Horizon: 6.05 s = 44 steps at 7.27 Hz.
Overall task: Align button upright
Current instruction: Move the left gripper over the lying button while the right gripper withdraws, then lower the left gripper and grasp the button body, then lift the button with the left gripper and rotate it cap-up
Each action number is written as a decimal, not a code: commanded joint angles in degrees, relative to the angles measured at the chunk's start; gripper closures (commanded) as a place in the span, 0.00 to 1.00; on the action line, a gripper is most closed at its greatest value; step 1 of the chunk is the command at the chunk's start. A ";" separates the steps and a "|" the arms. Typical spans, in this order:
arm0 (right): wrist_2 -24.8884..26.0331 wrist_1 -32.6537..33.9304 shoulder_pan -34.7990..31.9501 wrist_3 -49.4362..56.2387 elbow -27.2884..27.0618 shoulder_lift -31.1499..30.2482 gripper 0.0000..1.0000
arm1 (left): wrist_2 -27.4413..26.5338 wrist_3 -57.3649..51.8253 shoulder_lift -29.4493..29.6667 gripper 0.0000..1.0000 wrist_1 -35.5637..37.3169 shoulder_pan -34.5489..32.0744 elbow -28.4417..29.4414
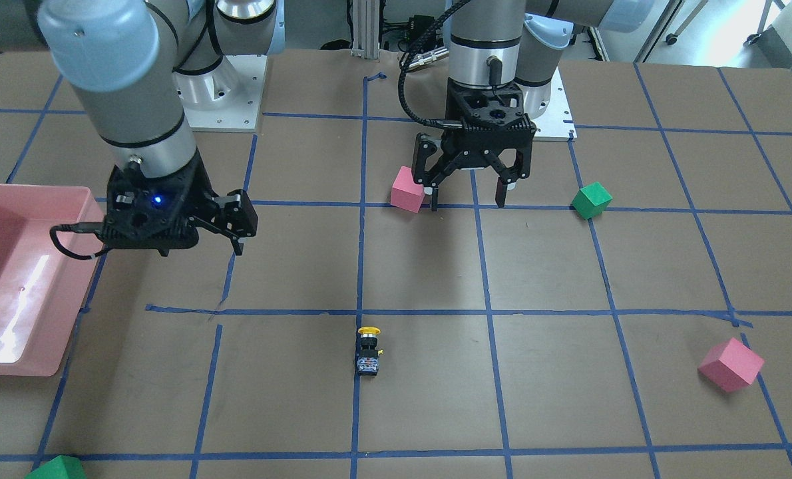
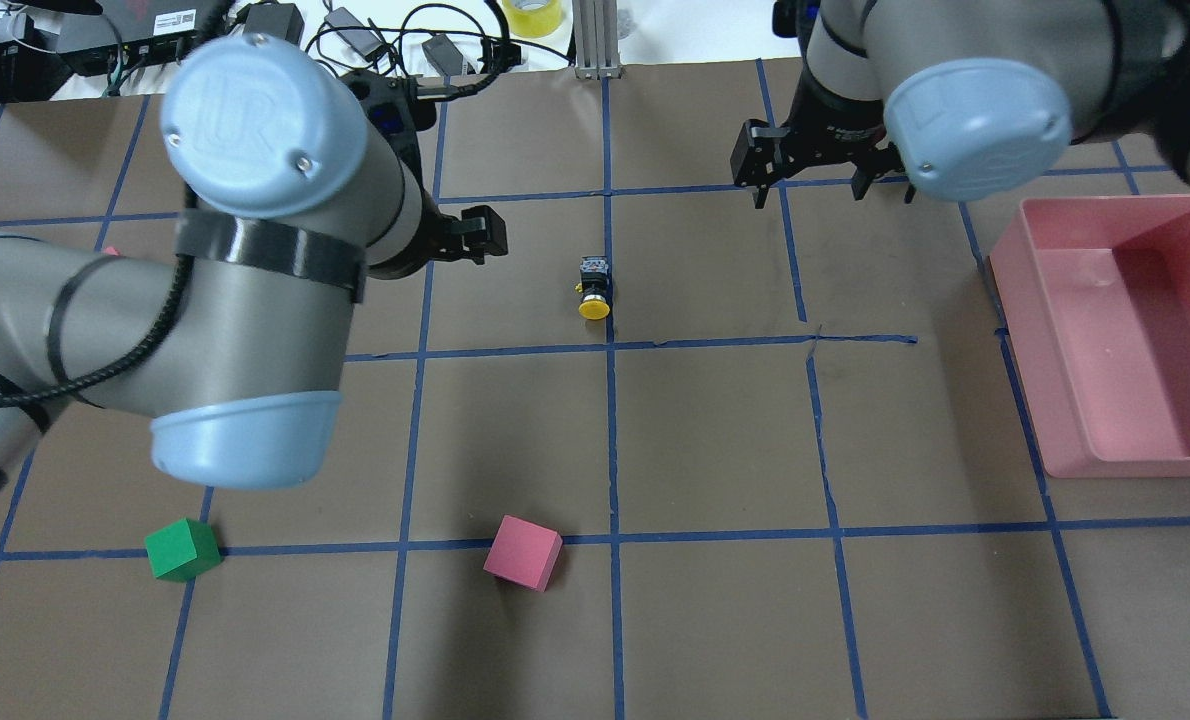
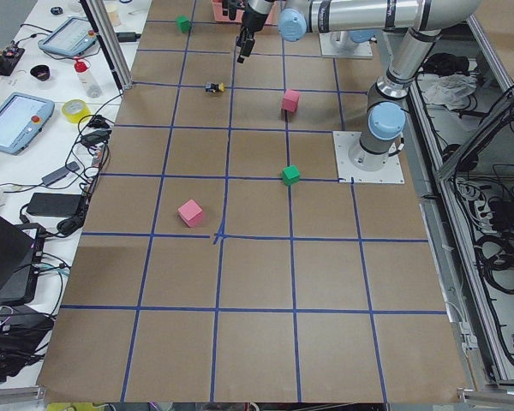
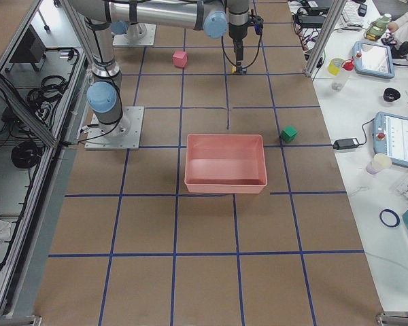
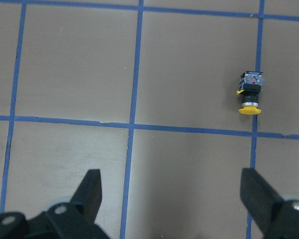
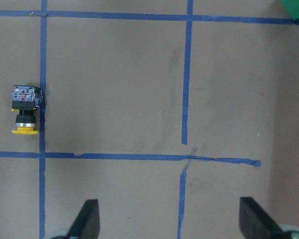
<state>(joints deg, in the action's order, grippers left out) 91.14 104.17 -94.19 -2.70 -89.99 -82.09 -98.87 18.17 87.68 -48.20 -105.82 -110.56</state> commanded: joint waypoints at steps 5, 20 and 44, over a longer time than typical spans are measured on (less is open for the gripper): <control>-0.61 -2.92 0.94 0.24 -0.27 -3.78 0.00 | -0.01 3.44 5.65 0.00 26.67 -7.56 -13.29; 0.53 -9.78 1.12 0.15 -0.09 -5.80 0.00 | -1.58 -0.15 36.21 0.02 61.38 -7.47 -6.45; 0.62 -9.60 1.12 0.07 -0.18 -5.80 0.00 | 5.00 -2.38 24.74 0.89 2.13 -5.89 13.16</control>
<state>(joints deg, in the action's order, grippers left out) 91.76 94.54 -93.07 -2.60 -90.17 -87.89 -95.18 13.18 113.89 -36.17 -112.13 -100.15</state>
